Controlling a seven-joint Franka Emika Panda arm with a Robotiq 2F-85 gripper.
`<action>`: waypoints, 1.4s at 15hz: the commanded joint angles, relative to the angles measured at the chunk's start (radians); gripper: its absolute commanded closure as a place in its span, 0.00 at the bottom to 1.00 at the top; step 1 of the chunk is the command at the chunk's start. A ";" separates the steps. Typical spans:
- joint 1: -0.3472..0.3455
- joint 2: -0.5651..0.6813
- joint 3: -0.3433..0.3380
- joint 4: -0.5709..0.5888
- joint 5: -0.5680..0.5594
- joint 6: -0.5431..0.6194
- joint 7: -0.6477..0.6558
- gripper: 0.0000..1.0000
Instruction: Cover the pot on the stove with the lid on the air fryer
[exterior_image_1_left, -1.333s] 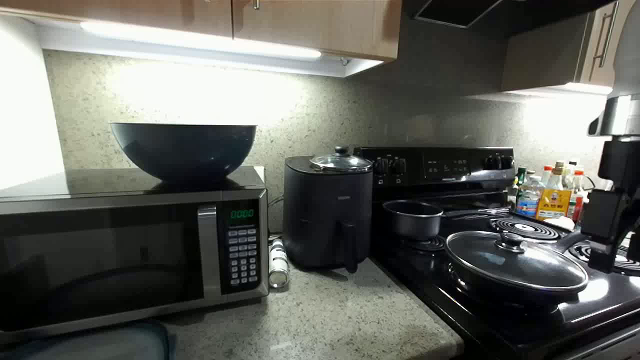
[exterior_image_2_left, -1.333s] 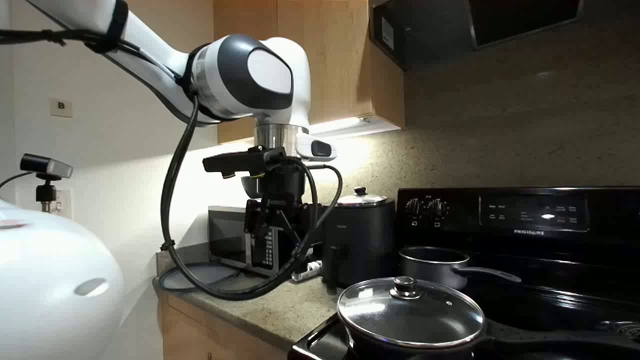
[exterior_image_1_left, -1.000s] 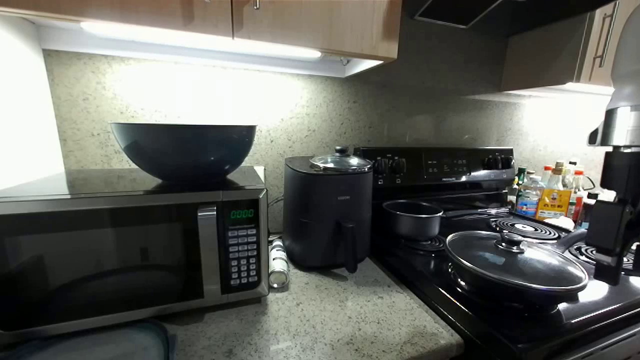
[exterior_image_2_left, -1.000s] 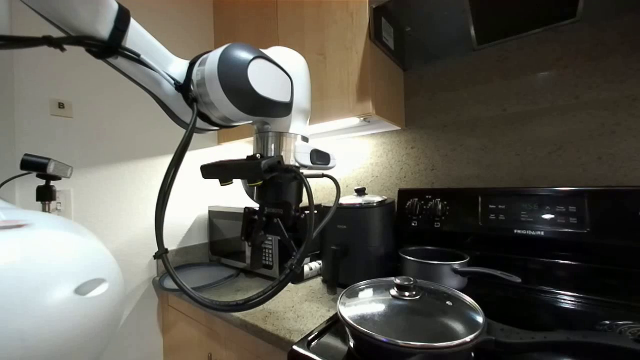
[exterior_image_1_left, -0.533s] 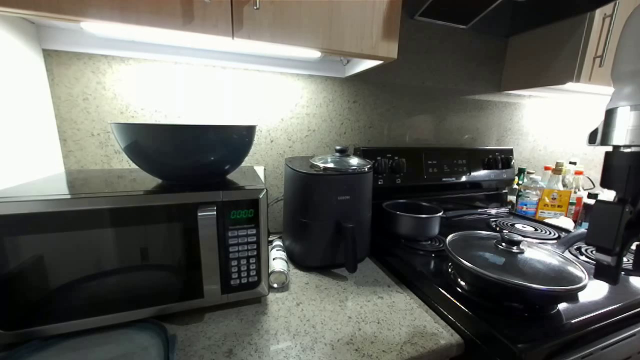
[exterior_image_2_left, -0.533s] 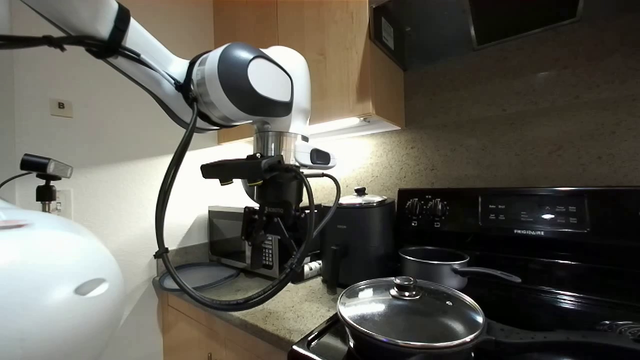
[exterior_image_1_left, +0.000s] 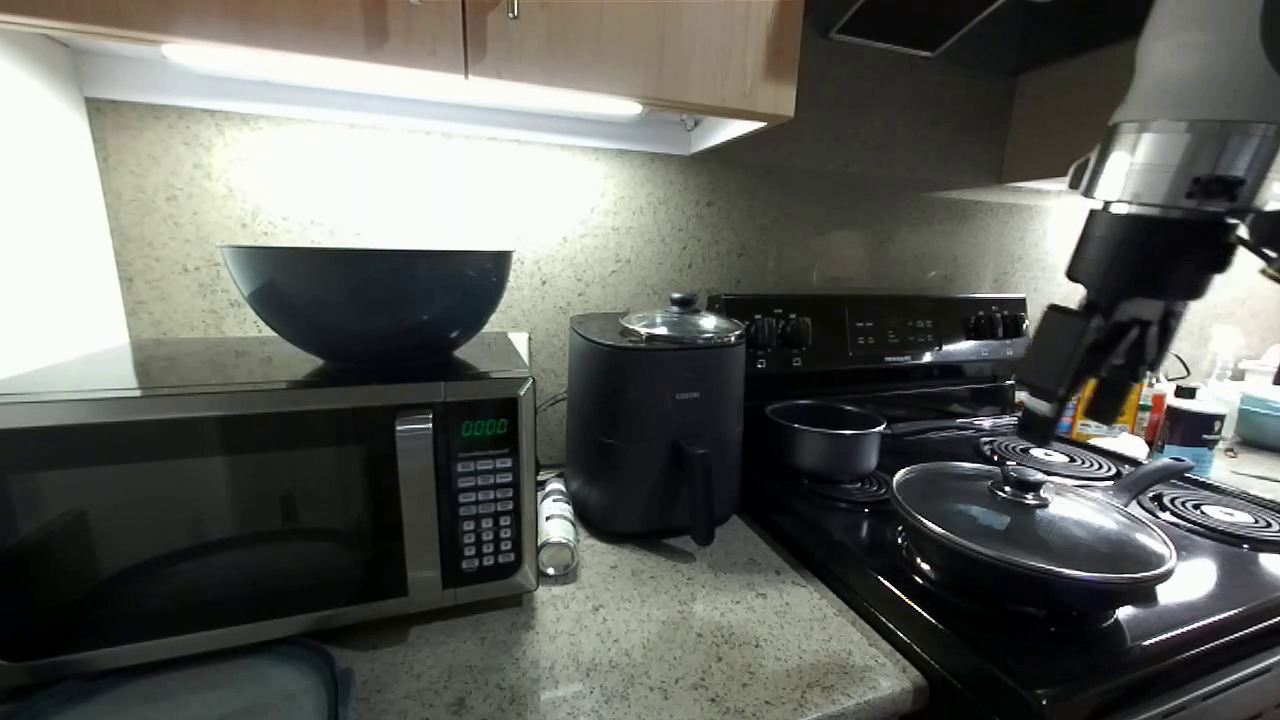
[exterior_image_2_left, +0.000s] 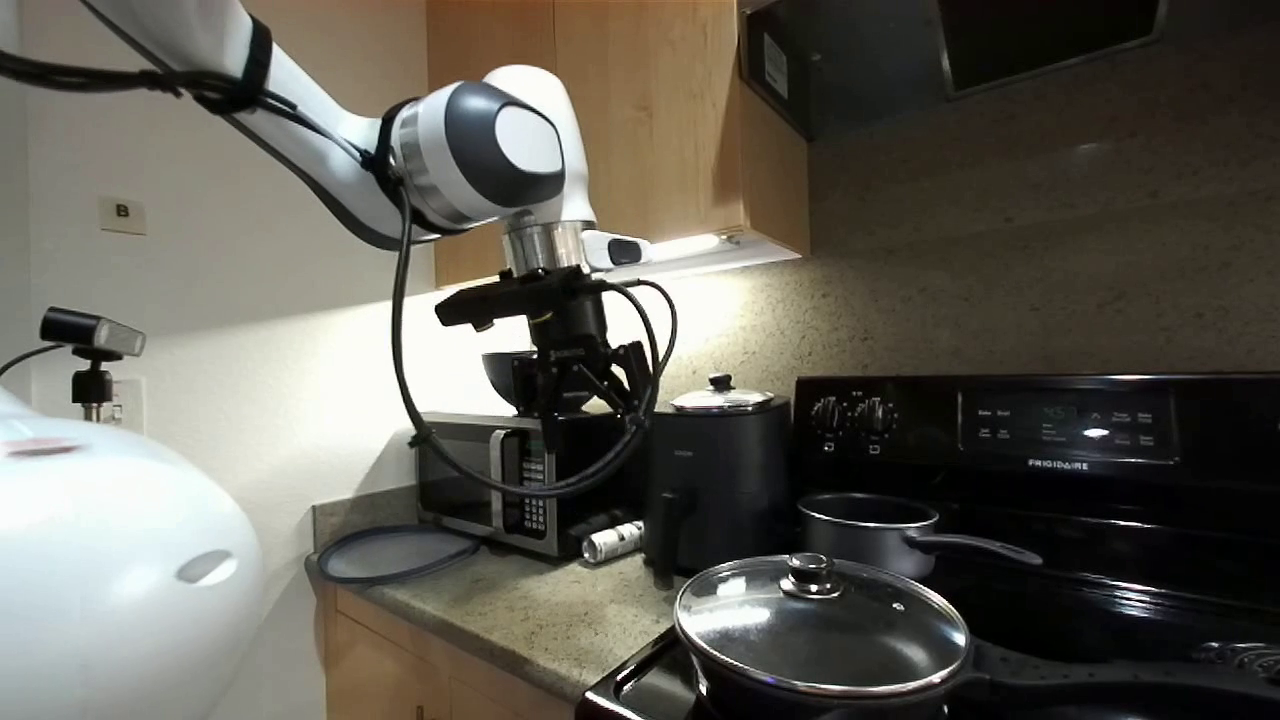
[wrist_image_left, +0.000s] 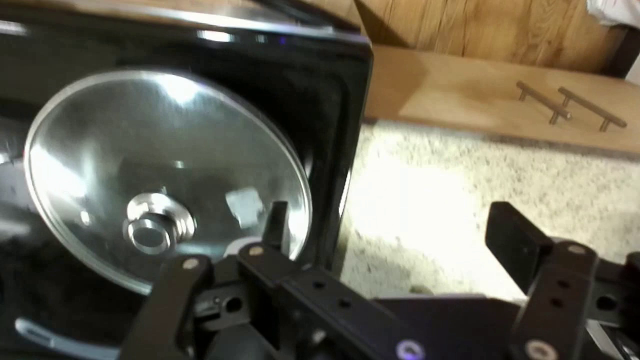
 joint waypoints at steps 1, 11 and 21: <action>0.001 0.121 0.079 0.105 -0.043 0.183 0.060 0.00; 0.023 0.171 0.064 0.137 -0.015 0.253 0.063 0.00; -0.045 0.626 0.133 0.446 -0.121 0.714 0.268 0.00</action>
